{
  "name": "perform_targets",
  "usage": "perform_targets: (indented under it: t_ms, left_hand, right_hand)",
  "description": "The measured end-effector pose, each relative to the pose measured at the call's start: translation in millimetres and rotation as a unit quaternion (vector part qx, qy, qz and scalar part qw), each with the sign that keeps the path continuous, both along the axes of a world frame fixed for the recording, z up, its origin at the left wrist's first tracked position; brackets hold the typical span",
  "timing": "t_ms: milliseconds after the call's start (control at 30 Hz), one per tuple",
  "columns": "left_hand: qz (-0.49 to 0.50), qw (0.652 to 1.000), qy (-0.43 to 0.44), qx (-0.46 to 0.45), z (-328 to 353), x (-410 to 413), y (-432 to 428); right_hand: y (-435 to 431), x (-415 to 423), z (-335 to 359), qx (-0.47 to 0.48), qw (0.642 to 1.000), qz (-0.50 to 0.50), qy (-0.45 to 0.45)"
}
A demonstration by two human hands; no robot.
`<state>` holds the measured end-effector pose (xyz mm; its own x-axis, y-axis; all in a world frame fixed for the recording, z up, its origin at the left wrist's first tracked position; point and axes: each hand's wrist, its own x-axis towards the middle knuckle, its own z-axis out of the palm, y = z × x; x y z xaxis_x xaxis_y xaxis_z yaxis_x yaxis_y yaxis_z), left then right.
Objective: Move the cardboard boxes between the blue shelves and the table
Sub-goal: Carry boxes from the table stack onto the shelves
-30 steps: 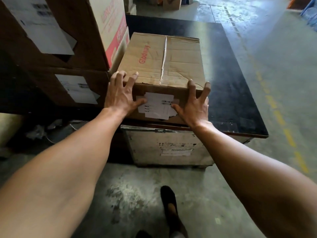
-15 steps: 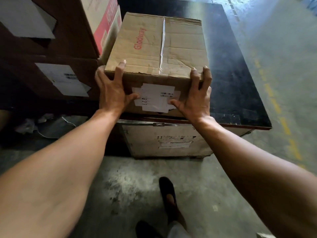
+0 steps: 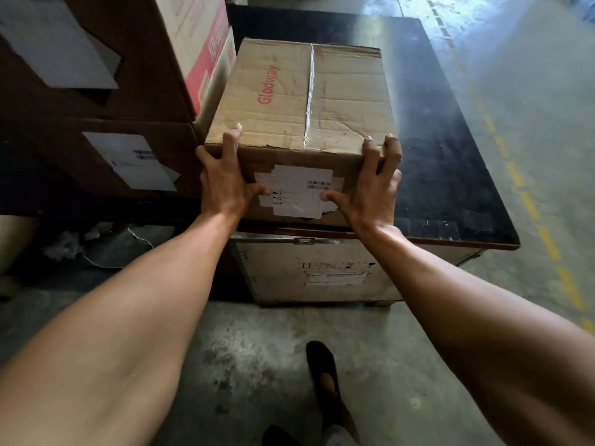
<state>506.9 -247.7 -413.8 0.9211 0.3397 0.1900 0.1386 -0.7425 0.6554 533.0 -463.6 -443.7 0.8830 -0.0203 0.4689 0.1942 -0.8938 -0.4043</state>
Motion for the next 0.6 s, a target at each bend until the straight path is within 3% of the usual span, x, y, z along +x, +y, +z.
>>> perform_targets:
  t_ms: [133, 300, 433, 600]
  left_hand:
    - [0.007, 1.0, -0.003, 0.011, 15.3, -10.0, -8.7]
    - [-0.014, 0.999, -0.025, 0.018, 66.5, -4.4, -21.1]
    - [-0.029, 0.994, -0.094, 0.045, 136.1, 4.6, -42.1]
    - [-0.055, 0.976, -0.209, 0.012, 214.8, 31.0, -55.5]
  right_hand:
    - [-7.9, -6.5, 13.5, 0.005, 1.0, 0.003, 0.022]
    - [-29.2, -5.6, 66.3, 0.014, 1.0, -0.002, -0.021]
    - [-52.0, 1.7, 137.0, 0.018, 0.995, -0.015, -0.095]
    - [-73.1, 1.6, 233.1, 0.003, 0.986, -0.044, -0.159]
